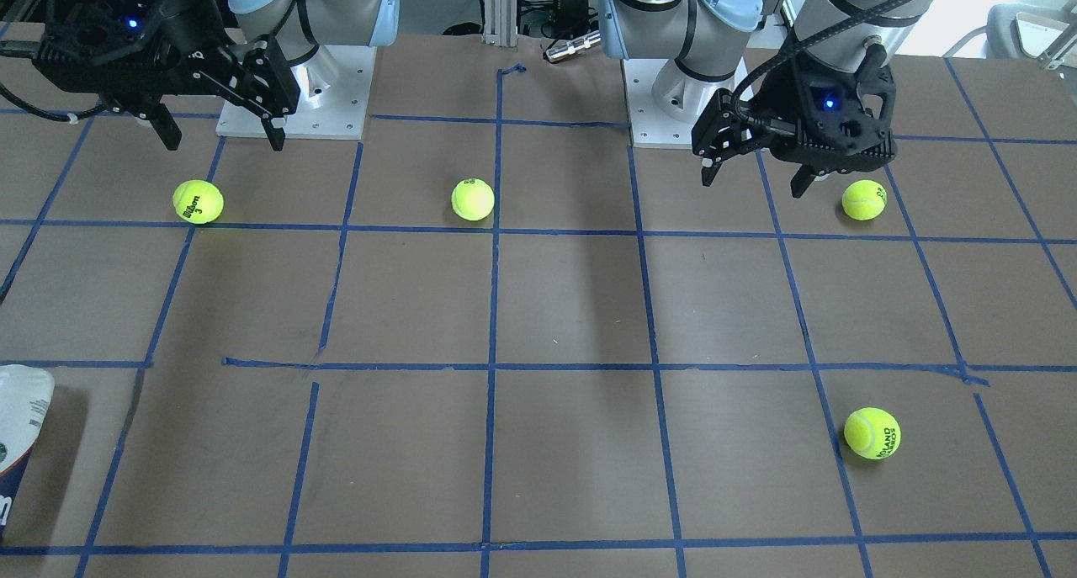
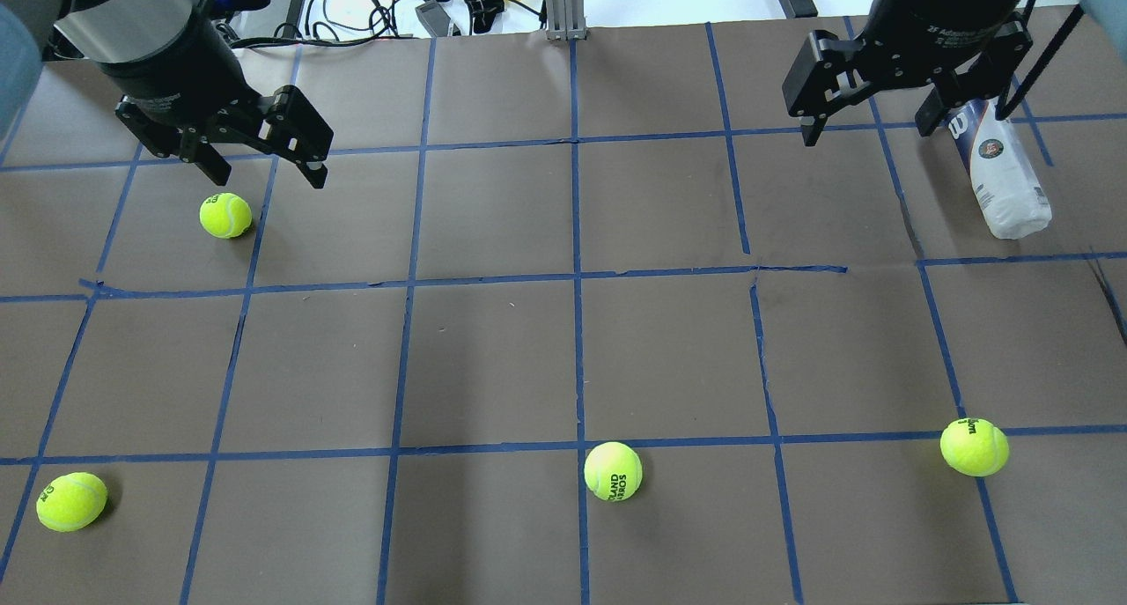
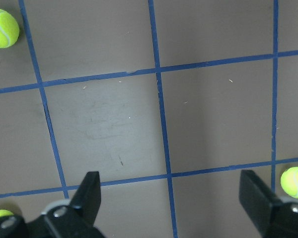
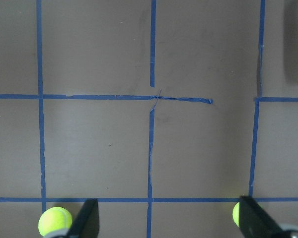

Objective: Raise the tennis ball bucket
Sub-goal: 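Reach the right gripper toward the upright tennis ball can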

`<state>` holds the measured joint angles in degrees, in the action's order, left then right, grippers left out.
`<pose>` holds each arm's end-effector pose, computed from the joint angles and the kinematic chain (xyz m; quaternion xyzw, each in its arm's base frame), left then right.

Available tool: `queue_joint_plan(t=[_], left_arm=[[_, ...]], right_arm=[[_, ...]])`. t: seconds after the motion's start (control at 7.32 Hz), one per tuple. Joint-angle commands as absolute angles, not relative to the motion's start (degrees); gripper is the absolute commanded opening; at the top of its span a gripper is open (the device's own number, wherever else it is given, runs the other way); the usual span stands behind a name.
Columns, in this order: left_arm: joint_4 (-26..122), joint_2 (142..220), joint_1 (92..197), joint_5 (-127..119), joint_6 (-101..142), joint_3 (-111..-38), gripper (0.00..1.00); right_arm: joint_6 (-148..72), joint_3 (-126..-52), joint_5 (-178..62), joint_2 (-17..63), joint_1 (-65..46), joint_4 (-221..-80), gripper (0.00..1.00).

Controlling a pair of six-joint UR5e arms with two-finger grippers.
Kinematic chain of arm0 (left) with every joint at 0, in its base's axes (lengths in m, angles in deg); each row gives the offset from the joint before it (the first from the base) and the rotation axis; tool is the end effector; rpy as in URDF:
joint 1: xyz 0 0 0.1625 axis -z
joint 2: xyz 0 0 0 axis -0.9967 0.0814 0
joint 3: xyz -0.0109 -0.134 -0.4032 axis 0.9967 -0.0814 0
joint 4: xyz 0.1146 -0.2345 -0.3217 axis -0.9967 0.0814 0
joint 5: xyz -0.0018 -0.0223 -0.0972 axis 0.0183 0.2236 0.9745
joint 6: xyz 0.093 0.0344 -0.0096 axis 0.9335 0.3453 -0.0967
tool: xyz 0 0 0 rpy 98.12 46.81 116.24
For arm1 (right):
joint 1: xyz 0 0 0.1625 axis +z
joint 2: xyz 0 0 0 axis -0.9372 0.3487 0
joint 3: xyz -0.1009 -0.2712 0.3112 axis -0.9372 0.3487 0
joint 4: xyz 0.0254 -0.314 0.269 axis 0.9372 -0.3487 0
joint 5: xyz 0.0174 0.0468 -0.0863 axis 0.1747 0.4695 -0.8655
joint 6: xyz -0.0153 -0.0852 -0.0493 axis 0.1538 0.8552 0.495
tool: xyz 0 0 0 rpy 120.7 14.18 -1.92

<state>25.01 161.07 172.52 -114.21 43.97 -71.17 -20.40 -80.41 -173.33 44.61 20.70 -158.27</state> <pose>-0.1116 -0.4935 0.5071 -0.0505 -0.9987 -0.0008 0.0117 0.1319 -0.4794 0.5432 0.0115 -0.9995 0.0209 0.0193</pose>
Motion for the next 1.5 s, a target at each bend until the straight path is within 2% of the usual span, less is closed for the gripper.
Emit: queue_joint_plan(t=[0.0, 0.68, 0.96, 1.37], left_arm=[[25.01, 161.11, 172.52, -114.13, 43.97, -71.18, 1.00], [24.92, 161.11, 172.52, -113.95, 43.97, -71.18, 1.00], [24.92, 161.20, 172.52, -114.22, 44.06, -71.18, 1.00], [24.92, 161.11, 172.52, -114.13, 44.15, -71.18, 1.00]], right_arm=[[-20.50, -80.41, -173.69, 43.98, 20.76, -157.91, 1.00], [-20.15, -79.97, -173.77, 40.65, 17.97, -160.97, 1.00], [-18.92, -80.15, -173.08, 38.37, 11.92, -164.41, 1.00], [-8.21, -79.71, -173.77, 29.33, -0.21, -175.96, 1.00]])
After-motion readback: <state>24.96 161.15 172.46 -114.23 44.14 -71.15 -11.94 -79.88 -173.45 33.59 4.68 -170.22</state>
